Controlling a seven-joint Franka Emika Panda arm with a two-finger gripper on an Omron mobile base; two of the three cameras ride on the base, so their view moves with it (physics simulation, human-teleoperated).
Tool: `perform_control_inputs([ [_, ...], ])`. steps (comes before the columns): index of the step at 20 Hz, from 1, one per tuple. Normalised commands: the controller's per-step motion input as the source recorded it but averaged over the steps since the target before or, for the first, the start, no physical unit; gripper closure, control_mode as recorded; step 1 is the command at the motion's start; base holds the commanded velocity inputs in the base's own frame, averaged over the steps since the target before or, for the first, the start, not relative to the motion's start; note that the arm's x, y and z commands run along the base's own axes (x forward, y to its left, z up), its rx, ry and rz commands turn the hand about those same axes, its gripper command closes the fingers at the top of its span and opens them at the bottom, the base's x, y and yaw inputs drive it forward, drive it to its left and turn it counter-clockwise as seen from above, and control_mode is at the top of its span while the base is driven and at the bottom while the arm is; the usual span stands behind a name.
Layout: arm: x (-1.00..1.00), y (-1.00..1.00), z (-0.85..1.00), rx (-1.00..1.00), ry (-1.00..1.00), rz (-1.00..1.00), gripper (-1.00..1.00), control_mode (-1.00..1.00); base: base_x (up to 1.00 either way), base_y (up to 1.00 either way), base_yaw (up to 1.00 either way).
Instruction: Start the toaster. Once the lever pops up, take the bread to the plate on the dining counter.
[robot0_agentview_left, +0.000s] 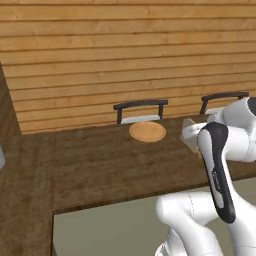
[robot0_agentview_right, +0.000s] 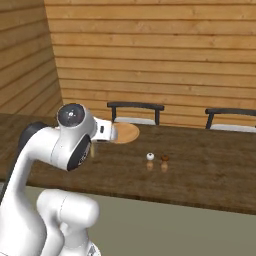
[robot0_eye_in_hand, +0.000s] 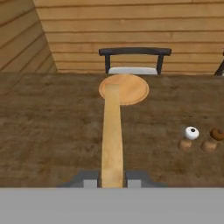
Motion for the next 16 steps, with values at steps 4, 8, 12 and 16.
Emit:
perform_control_inputs([
  [4, 1.0, 0.06, 0.0, 0.0, 0.08, 0.12, 1.0, -1.0, 0.0, 0.0, 0.0],
  [8, 1.0, 0.06, 0.0, 0.0, 0.16, 0.12, 1.0, -1.0, 0.0, 0.0, 0.0],
  [12, 1.0, 0.05, -0.02, 0.0, 0.18, 0.11, 1.0, -1.0, 0.0, 0.0, 0.0],
  [16, 0.9, 0.0, -0.22, 0.0, 0.17, 0.09, 1.0, -1.0, 0.0, 0.0, 0.0],
])
